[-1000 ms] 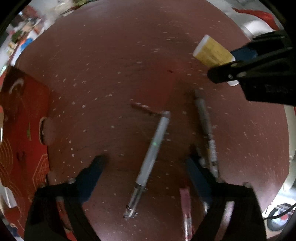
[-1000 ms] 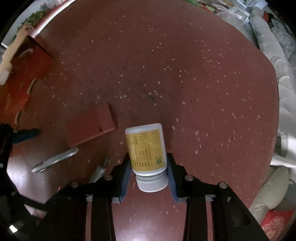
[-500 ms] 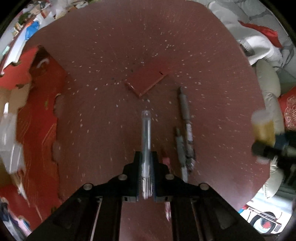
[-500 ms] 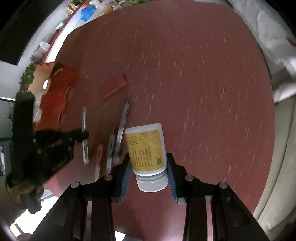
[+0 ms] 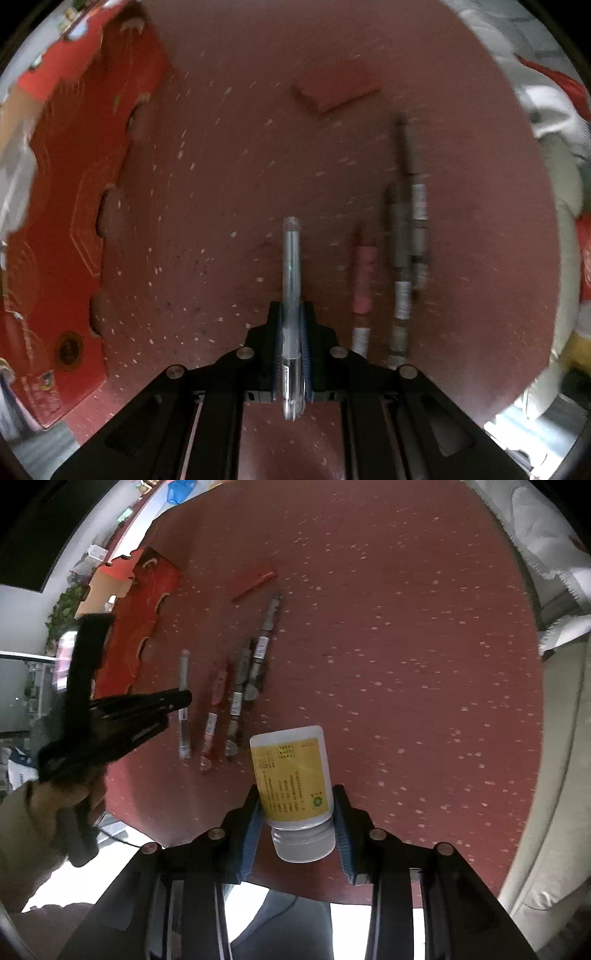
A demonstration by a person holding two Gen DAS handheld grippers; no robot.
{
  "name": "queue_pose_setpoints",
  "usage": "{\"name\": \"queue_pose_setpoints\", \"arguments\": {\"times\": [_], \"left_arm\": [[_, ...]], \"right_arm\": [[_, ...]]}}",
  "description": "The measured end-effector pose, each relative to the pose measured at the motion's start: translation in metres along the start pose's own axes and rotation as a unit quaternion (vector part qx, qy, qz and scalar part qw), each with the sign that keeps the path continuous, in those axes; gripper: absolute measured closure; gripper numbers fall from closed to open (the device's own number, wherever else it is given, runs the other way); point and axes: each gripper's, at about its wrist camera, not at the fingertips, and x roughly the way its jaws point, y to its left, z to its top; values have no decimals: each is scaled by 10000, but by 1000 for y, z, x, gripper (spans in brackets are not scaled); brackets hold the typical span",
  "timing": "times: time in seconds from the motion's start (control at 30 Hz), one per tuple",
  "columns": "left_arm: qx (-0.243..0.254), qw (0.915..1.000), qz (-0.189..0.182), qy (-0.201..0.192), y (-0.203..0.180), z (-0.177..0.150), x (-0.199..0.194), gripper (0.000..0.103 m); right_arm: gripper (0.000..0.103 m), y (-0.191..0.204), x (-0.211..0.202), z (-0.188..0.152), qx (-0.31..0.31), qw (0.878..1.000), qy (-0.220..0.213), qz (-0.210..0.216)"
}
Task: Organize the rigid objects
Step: 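Grasp the silver pen with the left tool while the right tool grasps the yellow-labelled bottle, then lift the silver pen and yellow-labelled bottle and carry them over the cardboard box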
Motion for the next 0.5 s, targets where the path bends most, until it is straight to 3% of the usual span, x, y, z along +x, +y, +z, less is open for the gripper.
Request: {"name": "queue_pose_setpoints", "arguments": {"times": [0.1, 0.17, 0.2, 0.23, 0.3, 0.37, 0.4, 0.43, 0.5], "left_arm": [[78, 9997, 156, -167, -5, 3, 1, 85], [195, 9985, 451, -252, -10, 1, 0, 70], [229, 9976, 600, -262, -12, -1, 0, 55], [243, 9974, 638, -232, -14, -4, 1, 46], [287, 9980, 546, -158, -17, -13, 2, 46], [494, 9976, 484, -48, -24, -20, 3, 53], [564, 9977, 369, -38, -27, -22, 3, 78], [664, 9974, 278, 35, -33, -24, 3, 90], [736, 9967, 296, 157, -40, -27, 4, 91]], "right_arm": [[65, -13, -10, -10, 66, 9999, -17, -99], [65, -21, -11, -13, 133, 9998, 20, -137], [65, -24, -11, -14, 159, 9998, 49, -137], [65, -26, -10, -13, 178, 9997, 68, -133], [65, -26, -10, -11, 170, 9997, 69, -140], [65, -22, -13, -8, 105, 9999, 23, -112], [65, -20, -15, -7, 73, 9999, -2, -105], [65, -18, -17, -5, 39, 9999, -29, -88], [65, -12, -21, -1, -54, 9999, -88, -58]]}}
